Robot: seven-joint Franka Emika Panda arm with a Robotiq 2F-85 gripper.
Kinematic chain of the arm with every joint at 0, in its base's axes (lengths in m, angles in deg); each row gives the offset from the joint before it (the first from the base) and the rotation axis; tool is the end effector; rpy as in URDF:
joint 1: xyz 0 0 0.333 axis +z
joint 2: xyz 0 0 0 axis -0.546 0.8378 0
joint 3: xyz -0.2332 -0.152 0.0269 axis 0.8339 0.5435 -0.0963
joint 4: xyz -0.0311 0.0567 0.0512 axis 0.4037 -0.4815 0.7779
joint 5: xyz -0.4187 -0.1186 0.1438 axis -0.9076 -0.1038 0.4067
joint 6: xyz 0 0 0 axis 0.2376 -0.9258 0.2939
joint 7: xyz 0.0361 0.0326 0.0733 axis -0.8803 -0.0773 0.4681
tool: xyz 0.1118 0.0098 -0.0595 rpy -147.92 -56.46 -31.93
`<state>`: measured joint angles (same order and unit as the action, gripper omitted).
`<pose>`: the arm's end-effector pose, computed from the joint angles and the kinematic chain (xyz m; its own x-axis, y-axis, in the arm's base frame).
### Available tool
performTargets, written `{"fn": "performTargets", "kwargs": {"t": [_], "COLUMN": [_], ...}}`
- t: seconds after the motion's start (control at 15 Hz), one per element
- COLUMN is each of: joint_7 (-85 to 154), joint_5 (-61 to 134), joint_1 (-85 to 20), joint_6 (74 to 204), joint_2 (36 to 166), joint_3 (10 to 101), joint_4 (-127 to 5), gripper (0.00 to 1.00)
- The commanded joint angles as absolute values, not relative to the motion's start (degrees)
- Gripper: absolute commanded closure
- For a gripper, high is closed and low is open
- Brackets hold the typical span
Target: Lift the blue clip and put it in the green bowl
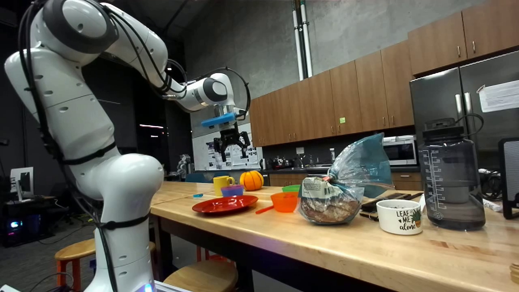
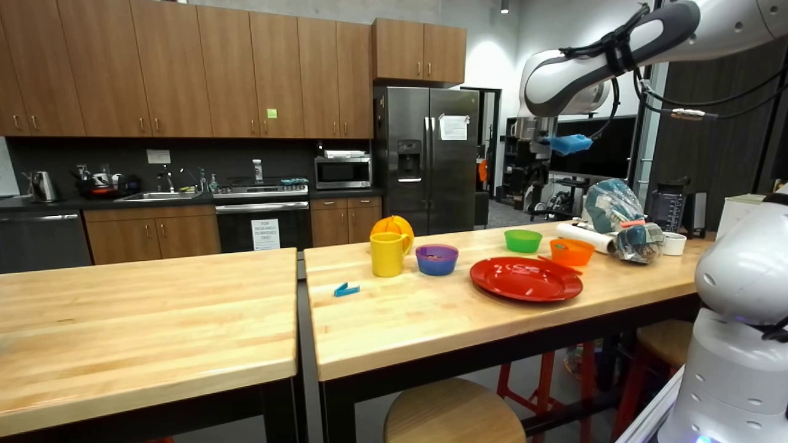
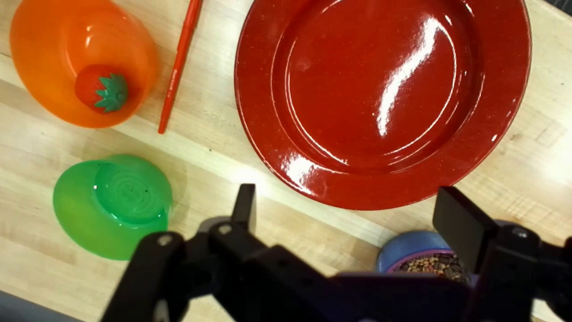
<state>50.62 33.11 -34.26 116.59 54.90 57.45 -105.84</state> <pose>0.4818 -0.0692 0.4371 0.9890 0.1325 0.0656 0.1278 -0.9893 0.0709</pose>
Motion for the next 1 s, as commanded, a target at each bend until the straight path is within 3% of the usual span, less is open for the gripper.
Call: {"fn": "performTargets", "kwargs": {"t": [0.0,0.93], "joint_7": [50.5,50.6], "joint_5": [34.6,34.9], "joint_1": [-34.4,-32.0], "joint_6": [119.3,130.2], "joint_2": [56.4,65.2], "joint_3": [57.7,53.4], "joint_4": [-106.2,-104.2], "gripper": [0.0,0.0]}}
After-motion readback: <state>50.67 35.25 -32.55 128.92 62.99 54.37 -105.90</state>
